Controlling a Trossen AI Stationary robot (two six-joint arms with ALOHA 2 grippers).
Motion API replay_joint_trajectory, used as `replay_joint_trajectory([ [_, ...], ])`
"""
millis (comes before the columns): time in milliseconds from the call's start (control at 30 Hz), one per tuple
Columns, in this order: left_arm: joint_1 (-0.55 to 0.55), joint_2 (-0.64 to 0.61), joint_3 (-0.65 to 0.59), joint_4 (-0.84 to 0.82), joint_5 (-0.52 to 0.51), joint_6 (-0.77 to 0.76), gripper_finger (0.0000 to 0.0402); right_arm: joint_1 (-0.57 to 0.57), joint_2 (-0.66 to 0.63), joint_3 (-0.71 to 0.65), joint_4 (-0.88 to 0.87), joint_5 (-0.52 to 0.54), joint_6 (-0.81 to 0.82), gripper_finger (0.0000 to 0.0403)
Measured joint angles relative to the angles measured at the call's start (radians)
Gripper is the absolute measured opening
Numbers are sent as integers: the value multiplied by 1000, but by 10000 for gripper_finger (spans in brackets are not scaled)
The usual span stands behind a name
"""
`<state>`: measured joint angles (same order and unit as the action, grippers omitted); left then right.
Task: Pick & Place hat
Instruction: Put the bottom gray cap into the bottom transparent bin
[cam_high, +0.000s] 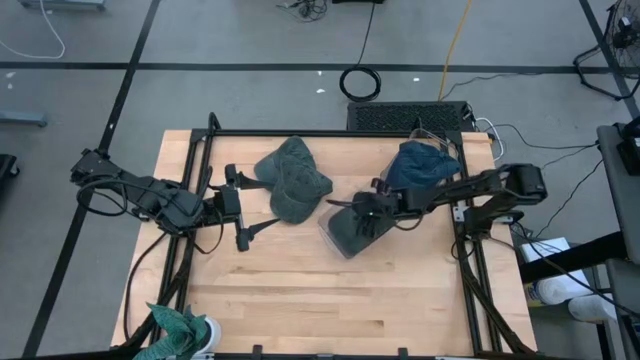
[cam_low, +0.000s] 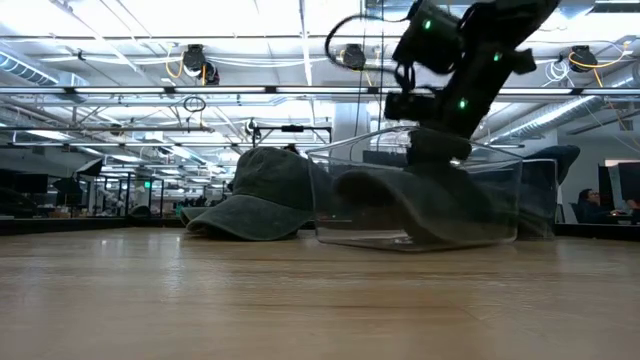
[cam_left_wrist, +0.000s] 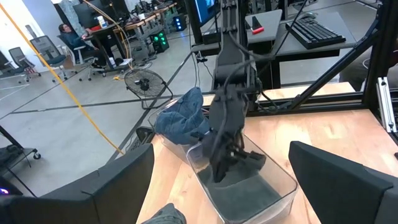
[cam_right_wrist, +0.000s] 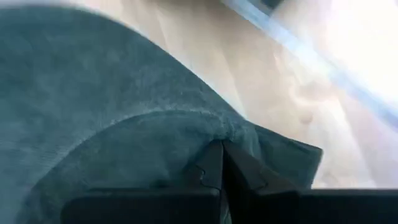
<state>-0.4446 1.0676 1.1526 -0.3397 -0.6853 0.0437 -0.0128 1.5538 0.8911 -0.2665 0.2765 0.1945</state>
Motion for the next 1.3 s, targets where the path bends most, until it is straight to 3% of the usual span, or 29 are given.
replay_joint_trajectory([
  [333, 0, 0, 0, 0, 0, 0, 379, 115, -158, 2, 12, 7, -1, 0],
  [533, 0, 0, 0, 0, 0, 0, 379, 230, -164, 50, -74, 79, -26, 0],
  [733, 0, 0, 0, 0, 0, 0, 379, 261, -80, 112, -98, 148, -31, 0],
  [1033, 0, 0, 0, 0, 0, 0, 379, 128, 62, 121, -130, -14, -23, 0],
  [1300, 0, 0, 0, 0, 0, 0, 379, 96, 83, 119, -169, -115, 23, 0],
])
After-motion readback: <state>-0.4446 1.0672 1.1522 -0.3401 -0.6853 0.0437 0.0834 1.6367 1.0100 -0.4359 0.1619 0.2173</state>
